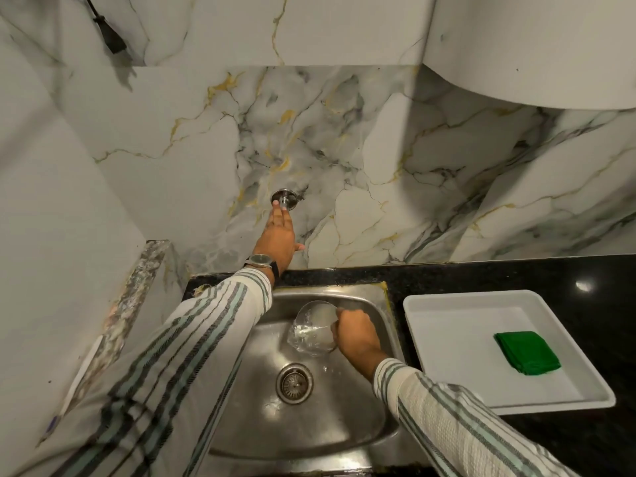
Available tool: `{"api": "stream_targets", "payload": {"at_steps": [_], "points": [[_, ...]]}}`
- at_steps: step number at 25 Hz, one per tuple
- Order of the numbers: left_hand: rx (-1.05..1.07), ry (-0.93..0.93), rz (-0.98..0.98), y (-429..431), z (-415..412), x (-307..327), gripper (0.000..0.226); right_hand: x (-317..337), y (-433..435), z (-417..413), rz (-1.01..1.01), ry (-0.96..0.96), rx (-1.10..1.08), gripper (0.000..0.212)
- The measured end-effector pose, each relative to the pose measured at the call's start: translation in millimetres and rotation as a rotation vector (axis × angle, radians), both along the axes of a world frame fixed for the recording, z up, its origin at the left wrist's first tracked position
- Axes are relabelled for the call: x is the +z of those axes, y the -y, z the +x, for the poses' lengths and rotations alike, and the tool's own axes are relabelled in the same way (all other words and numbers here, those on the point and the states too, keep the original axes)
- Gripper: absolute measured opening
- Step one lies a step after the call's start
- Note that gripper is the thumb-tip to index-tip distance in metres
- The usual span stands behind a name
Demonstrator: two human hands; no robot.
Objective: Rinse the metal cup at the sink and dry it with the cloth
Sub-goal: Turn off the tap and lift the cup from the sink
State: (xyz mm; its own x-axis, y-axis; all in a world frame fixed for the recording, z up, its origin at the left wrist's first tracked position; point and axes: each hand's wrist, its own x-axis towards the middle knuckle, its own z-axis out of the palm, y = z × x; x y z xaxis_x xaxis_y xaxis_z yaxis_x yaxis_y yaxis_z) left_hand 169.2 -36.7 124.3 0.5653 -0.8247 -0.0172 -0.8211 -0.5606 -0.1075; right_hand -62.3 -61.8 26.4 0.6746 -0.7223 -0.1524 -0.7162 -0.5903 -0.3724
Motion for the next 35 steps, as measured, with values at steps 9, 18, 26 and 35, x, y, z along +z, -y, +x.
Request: {"api": "stream_targets", "payload": {"at_steps": [9, 18, 26, 35], "points": [[0.005, -0.030, -0.009, -4, -6, 8, 0.102, 59, 5, 34, -0.769, -0.285, 0.896, 0.054], [0.064, -0.023, -0.004, 0, -18, 15, 0.103, 99, 2, 41, -1.021, -0.443, 1.001, 0.029], [0.081, -0.321, -0.143, -4, -12, 19, 0.099, 106, 42, 9, 0.051, 0.064, -0.183, 0.029], [0.245, -0.638, -0.561, -5, -43, 44, 0.060, 92, 66, -20, 0.463, 0.429, -0.314, 0.034]]}}
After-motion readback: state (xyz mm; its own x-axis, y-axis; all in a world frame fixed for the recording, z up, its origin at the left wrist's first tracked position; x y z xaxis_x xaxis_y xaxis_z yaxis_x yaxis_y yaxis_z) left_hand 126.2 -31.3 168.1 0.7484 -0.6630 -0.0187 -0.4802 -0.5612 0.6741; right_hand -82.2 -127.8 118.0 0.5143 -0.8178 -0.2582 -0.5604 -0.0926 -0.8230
